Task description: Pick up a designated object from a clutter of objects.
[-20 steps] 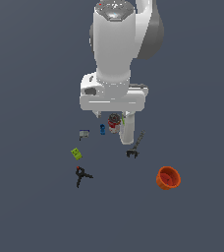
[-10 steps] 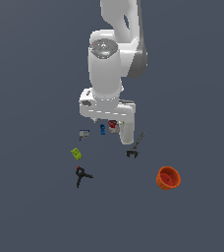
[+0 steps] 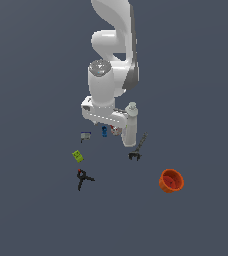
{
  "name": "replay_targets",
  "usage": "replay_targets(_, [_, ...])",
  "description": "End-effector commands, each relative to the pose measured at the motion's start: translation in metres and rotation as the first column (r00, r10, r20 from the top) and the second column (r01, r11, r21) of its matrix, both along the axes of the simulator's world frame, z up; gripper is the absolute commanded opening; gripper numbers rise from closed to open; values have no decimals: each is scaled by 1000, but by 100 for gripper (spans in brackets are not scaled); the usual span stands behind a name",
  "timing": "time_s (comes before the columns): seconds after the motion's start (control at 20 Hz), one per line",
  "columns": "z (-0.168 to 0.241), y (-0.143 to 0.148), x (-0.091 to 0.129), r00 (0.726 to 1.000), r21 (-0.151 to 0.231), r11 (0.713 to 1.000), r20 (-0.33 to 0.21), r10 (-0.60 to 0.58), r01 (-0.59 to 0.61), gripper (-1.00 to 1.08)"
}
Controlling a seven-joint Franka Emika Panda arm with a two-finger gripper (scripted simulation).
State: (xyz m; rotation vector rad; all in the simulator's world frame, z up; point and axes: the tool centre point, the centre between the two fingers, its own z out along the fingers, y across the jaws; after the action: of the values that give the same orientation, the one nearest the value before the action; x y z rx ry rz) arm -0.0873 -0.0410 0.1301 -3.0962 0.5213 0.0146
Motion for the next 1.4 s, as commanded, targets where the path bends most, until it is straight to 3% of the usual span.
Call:
replay_targets(0.0, [-12, -4, -11, 999, -1, 999, 4, -36, 36, 100])
replay_targets(0.5, [-36, -12, -38, 994, -3, 994, 9, -111, 111, 100])
replay_targets(0.95, [-42, -12, -39, 994, -4, 994, 8, -113, 113, 100])
replay_targets(1.35, [-72, -12, -40, 993, -4, 993, 9, -115, 115, 100])
